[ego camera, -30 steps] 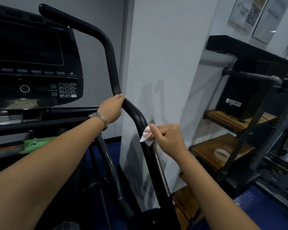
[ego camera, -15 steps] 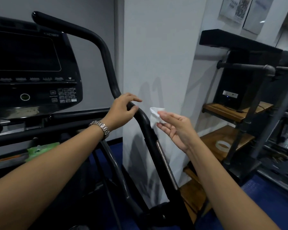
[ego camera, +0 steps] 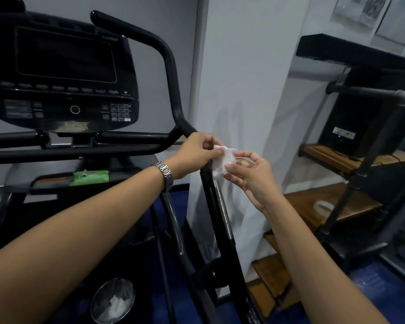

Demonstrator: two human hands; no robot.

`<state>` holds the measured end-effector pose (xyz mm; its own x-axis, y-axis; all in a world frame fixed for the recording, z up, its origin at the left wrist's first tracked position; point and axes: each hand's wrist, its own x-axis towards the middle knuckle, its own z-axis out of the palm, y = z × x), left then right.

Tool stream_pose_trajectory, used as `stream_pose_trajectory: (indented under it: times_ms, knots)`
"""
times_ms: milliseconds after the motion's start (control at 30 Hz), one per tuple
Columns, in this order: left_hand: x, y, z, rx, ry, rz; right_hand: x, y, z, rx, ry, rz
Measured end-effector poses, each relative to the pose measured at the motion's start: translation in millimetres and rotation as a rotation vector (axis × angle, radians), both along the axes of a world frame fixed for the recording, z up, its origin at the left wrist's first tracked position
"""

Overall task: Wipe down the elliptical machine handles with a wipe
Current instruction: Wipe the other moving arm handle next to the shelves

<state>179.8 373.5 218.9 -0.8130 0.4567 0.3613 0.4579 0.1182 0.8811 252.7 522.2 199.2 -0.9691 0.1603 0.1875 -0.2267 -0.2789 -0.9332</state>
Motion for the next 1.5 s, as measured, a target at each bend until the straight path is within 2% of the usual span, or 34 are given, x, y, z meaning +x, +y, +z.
stream_pose_trajectory:
  times_ms: [133, 233, 367, 433, 533, 700, 867, 967, 1100, 1200, 1400, 1500]
  knots:
    - [2, -1, -3, -0.020, 0.086, 0.169, 18, 10, -18, 0.081, -0.022, -0.023]
    - [-1, -8, -5, -0.163, 0.221, 0.308, 27, 23, -42, 0.349, -0.039, -0.113]
    - [-4, -8, -20, -0.414, 0.370, 0.319, 35, 35, -76, 0.732, -0.092, -0.186]
    - [-5, -3, -30, -0.442, 0.433, 0.328, 41, 34, -91, 0.873, -0.155, -0.180]
    - [-3, 5, -41, -0.389, 0.584, 0.385, 50, 29, -106, 0.979, -0.188, -0.173]
    - [8, 12, -66, -0.321, 0.748, 0.481, 55, 26, -110, 0.959, -0.167, -0.178]
    - [30, 1, -106, -0.341, 0.845, 0.376, 55, 27, -114, 0.940, -0.161, -0.180]
    - [29, 5, -107, -0.290, 0.797, 0.418, 53, 28, -116, 0.931, -0.157, -0.177]
    - [33, 17, -106, -0.133, 0.621, 0.558, 53, 28, -119, 0.939, -0.145, -0.183]
    - [50, 21, -122, -0.134, 0.570, 0.551, 55, 26, -120, 0.923, -0.134, -0.196]
    - [45, 24, -107, -0.045, 0.482, 0.606, 56, 25, -120, 0.905, -0.139, -0.195]
    - [58, 25, -118, -0.094, 0.485, 0.609, 57, 24, -120, 0.898, -0.137, -0.199]
